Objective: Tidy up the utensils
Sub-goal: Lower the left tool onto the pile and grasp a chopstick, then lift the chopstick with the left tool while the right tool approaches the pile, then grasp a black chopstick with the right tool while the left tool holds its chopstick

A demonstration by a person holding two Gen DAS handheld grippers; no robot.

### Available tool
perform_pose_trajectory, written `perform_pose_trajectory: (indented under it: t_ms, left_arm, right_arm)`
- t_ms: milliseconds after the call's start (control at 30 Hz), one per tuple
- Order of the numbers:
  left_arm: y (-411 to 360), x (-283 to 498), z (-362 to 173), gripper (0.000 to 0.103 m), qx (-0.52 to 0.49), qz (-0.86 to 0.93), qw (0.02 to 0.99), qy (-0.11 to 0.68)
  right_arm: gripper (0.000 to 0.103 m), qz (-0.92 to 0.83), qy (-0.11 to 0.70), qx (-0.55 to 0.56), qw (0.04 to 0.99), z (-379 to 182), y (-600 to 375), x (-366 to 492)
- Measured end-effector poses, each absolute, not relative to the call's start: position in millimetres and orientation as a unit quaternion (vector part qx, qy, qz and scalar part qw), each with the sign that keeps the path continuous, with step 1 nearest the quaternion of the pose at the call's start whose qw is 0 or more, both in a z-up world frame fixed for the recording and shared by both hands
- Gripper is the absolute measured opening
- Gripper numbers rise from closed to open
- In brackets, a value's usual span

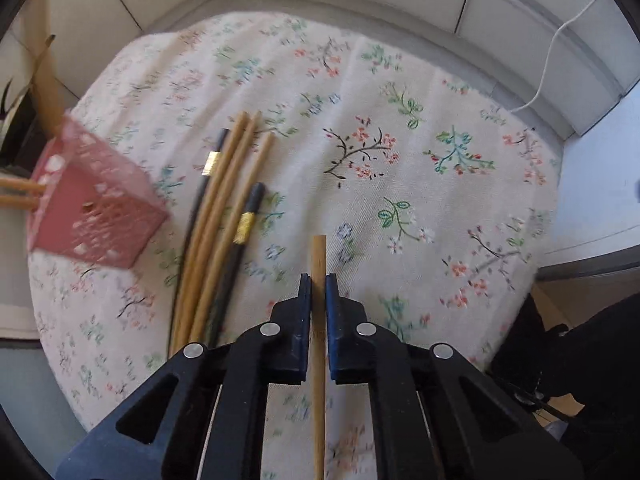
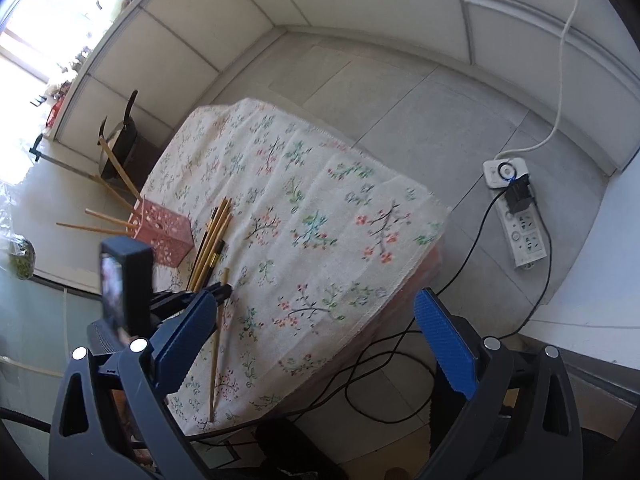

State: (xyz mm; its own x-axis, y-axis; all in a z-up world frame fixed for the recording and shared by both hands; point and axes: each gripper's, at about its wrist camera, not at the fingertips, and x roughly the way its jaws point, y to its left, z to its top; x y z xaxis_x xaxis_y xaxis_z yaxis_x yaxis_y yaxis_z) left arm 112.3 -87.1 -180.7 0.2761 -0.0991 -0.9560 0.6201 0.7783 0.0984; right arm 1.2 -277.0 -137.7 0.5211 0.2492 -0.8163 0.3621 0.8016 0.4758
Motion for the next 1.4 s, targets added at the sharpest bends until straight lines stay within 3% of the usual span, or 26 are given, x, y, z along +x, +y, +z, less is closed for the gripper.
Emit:
perform_pose_trajectory:
  t_ms: [267, 333, 467, 533, 1133, 1300, 1400]
  left_arm:
    - [24.5, 55.7, -73.2, 0.006, 0.088, -0.205, 0.856, 0.466]
    - [44.9, 45.5, -59.1, 0.006, 0.061, -0.194, 0.873, 0.443]
    - [72.8, 31.0, -37.3, 0.006, 0.018, -0.176, 0.898, 0.402]
    - [80.1, 28.8, -26.9, 0.006, 0.000, -0.180, 0.905, 0.384]
    - [104.8, 5.1, 9.4, 0.007, -0.032, -0.205, 0.927, 0.311]
    - [107.2, 4.0, 10.9, 0.007, -0.035, -0.206, 0.928, 0.308]
    - [107.3, 4.2, 11.1, 0.007, -0.036, -0.208, 0.928, 0.307]
  right_arm:
    - [0.095, -0.006, 0.563, 0.322, 0.761, -174.2, -194.1, 66.9]
    - [0.090, -0.022, 0.560, 0.330, 0.759, -181.5, -179.1, 83.4]
    - [0.067, -0.041, 0.560, 0.319, 0.763, -195.7, -154.0, 118.1]
    - [0.062, -0.059, 0.555, 0.300, 0.774, -198.6, -146.4, 130.8]
    - [0.061, -0.117, 0.560, 0.187, 0.799, -218.6, -107.9, 171.1]
    - [0.055, -0.102, 0.565, 0.219, 0.789, -219.9, -122.2, 153.6]
    - [0.057, -0.079, 0.561, 0.258, 0.782, -220.5, -131.7, 146.6]
